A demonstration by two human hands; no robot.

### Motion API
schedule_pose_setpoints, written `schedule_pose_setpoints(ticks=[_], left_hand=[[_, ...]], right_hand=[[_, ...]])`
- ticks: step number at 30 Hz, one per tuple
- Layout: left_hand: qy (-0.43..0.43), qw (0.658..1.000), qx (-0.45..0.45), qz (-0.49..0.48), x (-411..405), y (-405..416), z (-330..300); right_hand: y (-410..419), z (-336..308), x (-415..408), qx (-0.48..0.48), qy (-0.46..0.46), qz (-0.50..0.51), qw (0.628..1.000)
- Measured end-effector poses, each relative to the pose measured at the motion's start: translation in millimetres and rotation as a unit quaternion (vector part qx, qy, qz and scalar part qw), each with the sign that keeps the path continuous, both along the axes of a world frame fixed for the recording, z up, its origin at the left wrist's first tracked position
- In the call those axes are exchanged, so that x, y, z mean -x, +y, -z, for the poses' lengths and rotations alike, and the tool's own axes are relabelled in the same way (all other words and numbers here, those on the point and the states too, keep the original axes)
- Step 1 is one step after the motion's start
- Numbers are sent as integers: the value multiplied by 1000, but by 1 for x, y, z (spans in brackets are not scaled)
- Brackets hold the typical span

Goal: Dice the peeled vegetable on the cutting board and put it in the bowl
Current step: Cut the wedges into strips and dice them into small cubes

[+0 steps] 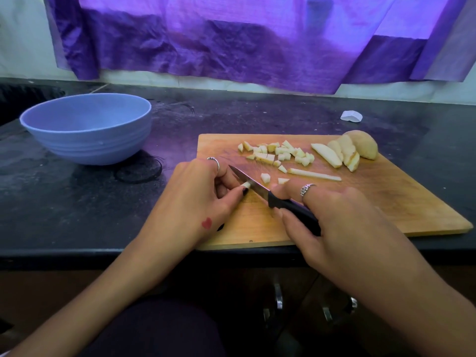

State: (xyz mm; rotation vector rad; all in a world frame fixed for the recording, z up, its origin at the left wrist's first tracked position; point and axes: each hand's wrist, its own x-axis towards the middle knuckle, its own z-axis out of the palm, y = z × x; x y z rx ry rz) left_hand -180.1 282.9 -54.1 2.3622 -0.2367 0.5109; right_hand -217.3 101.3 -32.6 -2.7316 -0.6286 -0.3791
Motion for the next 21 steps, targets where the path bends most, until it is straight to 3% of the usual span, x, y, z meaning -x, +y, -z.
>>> schedule_pose_setpoints(ticks=[4, 11, 21], left_hand=[[2, 1000, 9, 4, 2, 0, -1], [10, 999, 28, 15, 6, 4, 0], [4, 1000, 21, 2, 6, 5, -1]], right_hand=[[-4, 3, 8, 29, 4, 11, 1000], [-4, 4, 13, -50, 9, 8, 999], [10, -3, 8, -18, -4, 1, 1000]])
